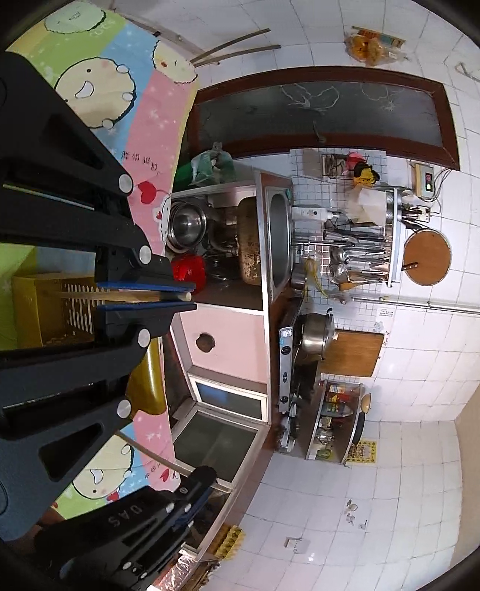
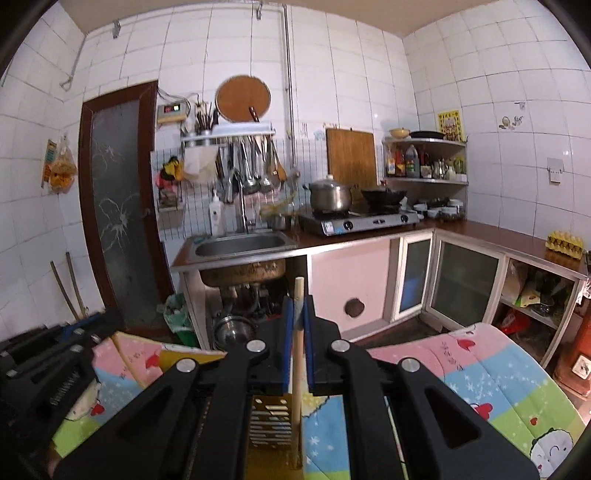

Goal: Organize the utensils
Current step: 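Open the left tool dropping its chopstick in while the right tool releases its own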

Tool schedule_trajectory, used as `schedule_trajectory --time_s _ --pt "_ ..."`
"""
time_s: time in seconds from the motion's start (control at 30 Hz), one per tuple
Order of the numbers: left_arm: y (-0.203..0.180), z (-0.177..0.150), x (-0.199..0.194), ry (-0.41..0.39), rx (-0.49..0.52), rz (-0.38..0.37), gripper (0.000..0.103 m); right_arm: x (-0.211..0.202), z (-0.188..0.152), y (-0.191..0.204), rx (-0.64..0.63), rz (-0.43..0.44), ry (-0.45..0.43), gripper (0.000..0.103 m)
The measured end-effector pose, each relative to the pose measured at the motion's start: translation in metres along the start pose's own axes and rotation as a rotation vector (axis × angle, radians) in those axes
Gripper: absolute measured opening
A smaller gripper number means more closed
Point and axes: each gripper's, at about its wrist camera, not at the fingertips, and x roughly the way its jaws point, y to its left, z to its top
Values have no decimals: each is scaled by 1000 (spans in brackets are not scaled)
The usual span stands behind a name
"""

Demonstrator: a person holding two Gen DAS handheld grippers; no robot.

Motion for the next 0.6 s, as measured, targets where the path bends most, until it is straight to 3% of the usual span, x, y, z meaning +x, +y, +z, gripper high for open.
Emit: schedule_trajectory --time_s 0.1,0.17,0.2,0.23,0.27,0.33,0.43,0.6 --pt "2 0 -4 16 -2 -4 7 1 -3 -2 -5 6 26 7" --pt "7 4 -14 15 -10 -20 29 -4 -1 -4 7 5 29 12" --pt "7 8 -20 5 -10 -19 53 -8 0 -6 13 -1 25 20" --pt "9 10 -29 -18 -6 -9 67 -12 2 -7 21 -4 21 44" --pt "11 13 -40 -46 4 0 72 -19 5 -10 31 -6 9 60" --pt "14 17 -58 -67 13 -5 85 -34 9 -12 32 -22 -23 61" --pt "23 18 -80 -68 7 -15 94 -58 9 -15 6 -46 -20 61" --pt "40 0 -104 -6 -3 1 98 -94 -10 -21 13 -64 11 66"
